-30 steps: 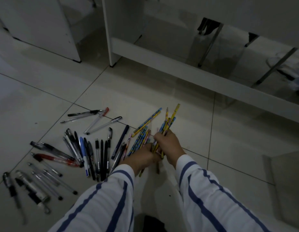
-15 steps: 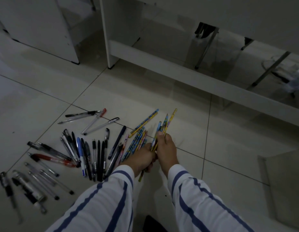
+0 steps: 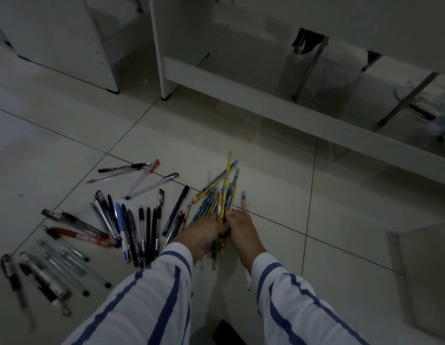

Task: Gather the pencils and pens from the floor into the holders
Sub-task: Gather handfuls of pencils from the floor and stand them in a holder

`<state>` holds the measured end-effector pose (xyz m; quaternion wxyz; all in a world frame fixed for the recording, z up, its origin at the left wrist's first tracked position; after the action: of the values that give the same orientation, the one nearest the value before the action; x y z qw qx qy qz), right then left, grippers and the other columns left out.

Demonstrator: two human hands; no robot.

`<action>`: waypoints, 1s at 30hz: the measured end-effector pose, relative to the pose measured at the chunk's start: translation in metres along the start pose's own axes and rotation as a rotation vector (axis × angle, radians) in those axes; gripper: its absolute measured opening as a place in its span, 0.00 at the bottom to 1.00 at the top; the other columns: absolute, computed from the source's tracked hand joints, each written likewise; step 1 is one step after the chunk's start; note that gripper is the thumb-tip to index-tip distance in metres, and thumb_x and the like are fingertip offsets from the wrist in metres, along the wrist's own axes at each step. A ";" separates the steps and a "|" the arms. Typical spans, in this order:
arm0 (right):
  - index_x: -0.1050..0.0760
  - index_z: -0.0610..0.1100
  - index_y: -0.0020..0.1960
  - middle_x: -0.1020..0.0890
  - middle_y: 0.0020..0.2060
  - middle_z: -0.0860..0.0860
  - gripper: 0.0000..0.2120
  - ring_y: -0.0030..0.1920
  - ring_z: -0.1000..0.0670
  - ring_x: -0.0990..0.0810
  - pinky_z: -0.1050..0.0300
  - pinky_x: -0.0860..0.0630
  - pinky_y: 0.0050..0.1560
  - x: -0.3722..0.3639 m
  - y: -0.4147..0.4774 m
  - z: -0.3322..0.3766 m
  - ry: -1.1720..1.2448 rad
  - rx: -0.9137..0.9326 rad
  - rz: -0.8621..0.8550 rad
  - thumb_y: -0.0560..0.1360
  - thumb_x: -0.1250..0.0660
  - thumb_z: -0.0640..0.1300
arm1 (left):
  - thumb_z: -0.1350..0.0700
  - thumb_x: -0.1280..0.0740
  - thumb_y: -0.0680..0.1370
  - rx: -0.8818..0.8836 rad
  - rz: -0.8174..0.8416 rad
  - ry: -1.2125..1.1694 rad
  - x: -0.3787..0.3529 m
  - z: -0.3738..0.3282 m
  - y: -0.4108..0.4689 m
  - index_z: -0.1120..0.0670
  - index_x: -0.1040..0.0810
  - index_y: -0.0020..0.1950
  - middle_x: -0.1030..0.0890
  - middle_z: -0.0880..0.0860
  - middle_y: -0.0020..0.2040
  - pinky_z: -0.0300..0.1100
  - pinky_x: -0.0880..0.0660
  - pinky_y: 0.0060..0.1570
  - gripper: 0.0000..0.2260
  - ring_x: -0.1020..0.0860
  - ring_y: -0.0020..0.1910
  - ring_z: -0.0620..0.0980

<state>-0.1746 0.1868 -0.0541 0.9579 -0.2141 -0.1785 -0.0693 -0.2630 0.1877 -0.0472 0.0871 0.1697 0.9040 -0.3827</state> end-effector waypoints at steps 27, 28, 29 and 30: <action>0.31 0.37 0.61 0.25 0.63 0.40 0.15 0.62 0.40 0.25 0.51 0.26 0.59 -0.048 0.026 0.007 -0.472 -0.394 -0.009 0.76 0.39 0.41 | 0.60 0.40 0.78 0.037 -0.580 0.299 0.072 0.004 0.007 0.61 0.29 0.62 0.22 0.63 0.55 0.45 0.27 0.48 0.13 0.23 0.53 0.61; 0.28 0.36 0.59 0.23 0.61 0.40 0.14 0.60 0.40 0.23 0.52 0.25 0.57 -0.048 0.028 0.007 -0.515 -0.373 0.039 0.76 0.39 0.40 | 0.60 0.40 0.78 0.041 -0.584 0.310 0.073 0.004 0.008 0.60 0.29 0.63 0.22 0.63 0.55 0.45 0.27 0.49 0.13 0.23 0.53 0.60; 0.25 0.36 0.56 0.22 0.59 0.40 0.12 0.59 0.41 0.22 0.53 0.24 0.55 -0.047 0.029 0.007 -0.564 -0.351 0.088 0.76 0.39 0.40 | 0.60 0.40 0.78 0.048 -0.578 0.312 0.073 0.004 0.007 0.60 0.29 0.63 0.22 0.63 0.56 0.45 0.27 0.50 0.14 0.23 0.54 0.60; 0.24 0.38 0.54 0.21 0.58 0.40 0.10 0.58 0.41 0.21 0.55 0.24 0.53 -0.047 0.029 0.008 -0.597 -0.335 0.123 0.76 0.39 0.41 | 0.60 0.40 0.78 0.051 -0.575 0.315 0.073 0.004 0.008 0.60 0.29 0.63 0.23 0.63 0.56 0.44 0.27 0.51 0.14 0.23 0.54 0.60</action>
<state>-0.2143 0.2187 -0.0757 0.8174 -0.3895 -0.4236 0.0256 -0.3276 0.2072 -0.0760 -0.1696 -0.0333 0.9074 -0.3832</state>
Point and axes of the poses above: each hand's wrist, its own y-axis towards the middle knuckle, its own x-axis out of the back of the hand, z = x × y, the point moved 4 cm from there along y, towards the middle knuckle
